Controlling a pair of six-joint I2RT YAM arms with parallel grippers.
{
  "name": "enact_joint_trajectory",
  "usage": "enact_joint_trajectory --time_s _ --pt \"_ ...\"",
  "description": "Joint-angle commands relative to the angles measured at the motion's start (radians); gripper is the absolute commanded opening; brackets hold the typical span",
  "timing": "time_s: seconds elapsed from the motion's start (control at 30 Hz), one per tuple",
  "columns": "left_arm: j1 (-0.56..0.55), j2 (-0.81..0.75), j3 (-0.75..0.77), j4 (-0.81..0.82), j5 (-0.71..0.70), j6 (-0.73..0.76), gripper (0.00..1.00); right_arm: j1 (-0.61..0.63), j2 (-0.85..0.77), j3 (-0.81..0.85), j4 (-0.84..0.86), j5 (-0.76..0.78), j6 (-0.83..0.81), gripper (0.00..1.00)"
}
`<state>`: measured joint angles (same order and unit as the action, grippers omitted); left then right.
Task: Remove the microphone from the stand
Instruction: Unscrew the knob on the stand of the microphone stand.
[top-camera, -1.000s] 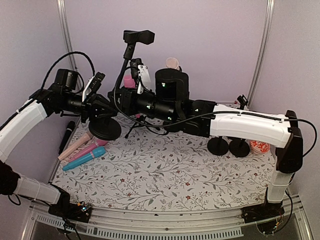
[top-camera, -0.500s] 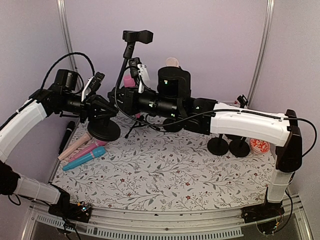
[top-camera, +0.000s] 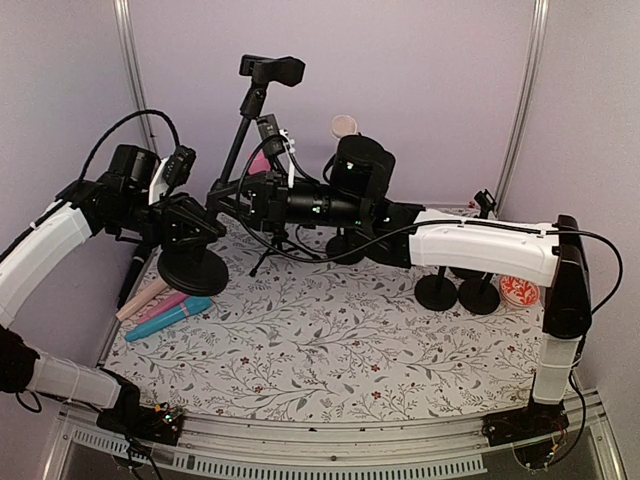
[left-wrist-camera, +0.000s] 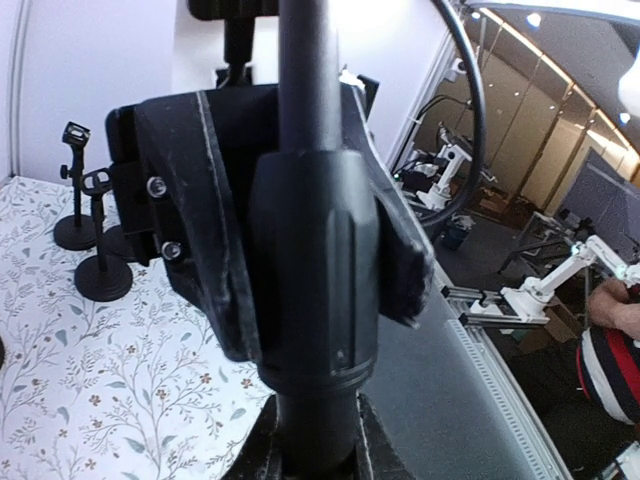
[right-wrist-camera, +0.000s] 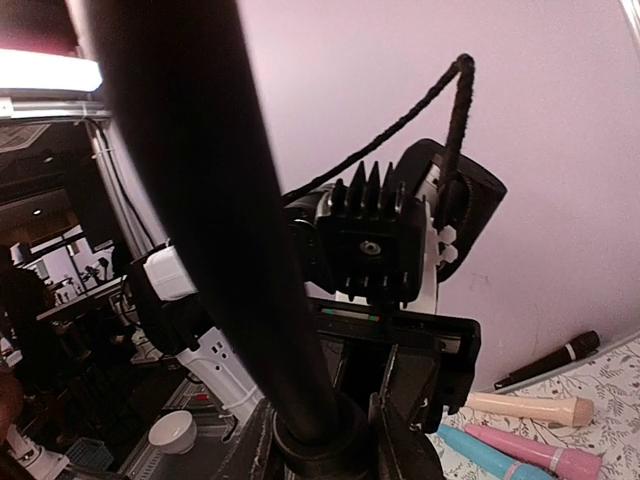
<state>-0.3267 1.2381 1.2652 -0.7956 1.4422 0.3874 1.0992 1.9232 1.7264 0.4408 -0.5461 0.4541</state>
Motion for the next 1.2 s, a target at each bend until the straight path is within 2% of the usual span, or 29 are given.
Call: enact_joint_trajectory --time_s 0.0,0.33,0.5,0.53,0.63,0.67,0.73,0.8,0.93,1.07,1.17 --pt "-0.034 -0.002 -0.026 0.027 0.118 0.076 0.0 0.015 0.036 0.069 0.345 -0.333 0.187 0.0" --pt "-0.043 0.007 -0.026 0.027 0.153 0.067 0.0 0.006 0.126 0.159 0.513 -0.542 0.359 0.0" --pt "-0.045 0.012 -0.018 0.027 0.153 0.068 0.0 -0.002 0.136 0.161 0.51 -0.534 0.395 0.01" --pt "-0.046 0.013 -0.015 0.027 0.147 0.07 0.0 -0.006 0.123 0.147 0.484 -0.502 0.383 0.13" --pt "-0.042 0.014 0.002 0.022 0.111 0.079 0.0 -0.022 0.062 0.069 0.352 -0.352 0.307 0.6" --pt "-0.039 0.013 0.009 0.019 0.097 0.085 0.0 -0.024 0.035 0.04 0.299 -0.279 0.257 0.72" --pt "-0.036 0.012 0.023 0.018 0.056 0.093 0.0 -0.023 -0.013 -0.003 0.165 -0.121 0.182 0.85" --pt "-0.033 0.012 0.035 0.018 0.012 0.1 0.0 -0.023 -0.05 -0.031 0.025 0.073 0.127 0.87" --pt "-0.031 0.008 0.044 0.054 -0.113 0.083 0.0 -0.002 -0.119 -0.1 -0.142 0.343 0.078 0.85" --pt "-0.029 0.008 0.04 0.096 -0.2 0.047 0.0 0.043 -0.132 -0.07 -0.276 0.512 0.014 0.82" --pt "-0.029 0.009 0.04 0.133 -0.233 0.013 0.0 0.056 -0.115 -0.033 -0.312 0.551 0.009 0.77"
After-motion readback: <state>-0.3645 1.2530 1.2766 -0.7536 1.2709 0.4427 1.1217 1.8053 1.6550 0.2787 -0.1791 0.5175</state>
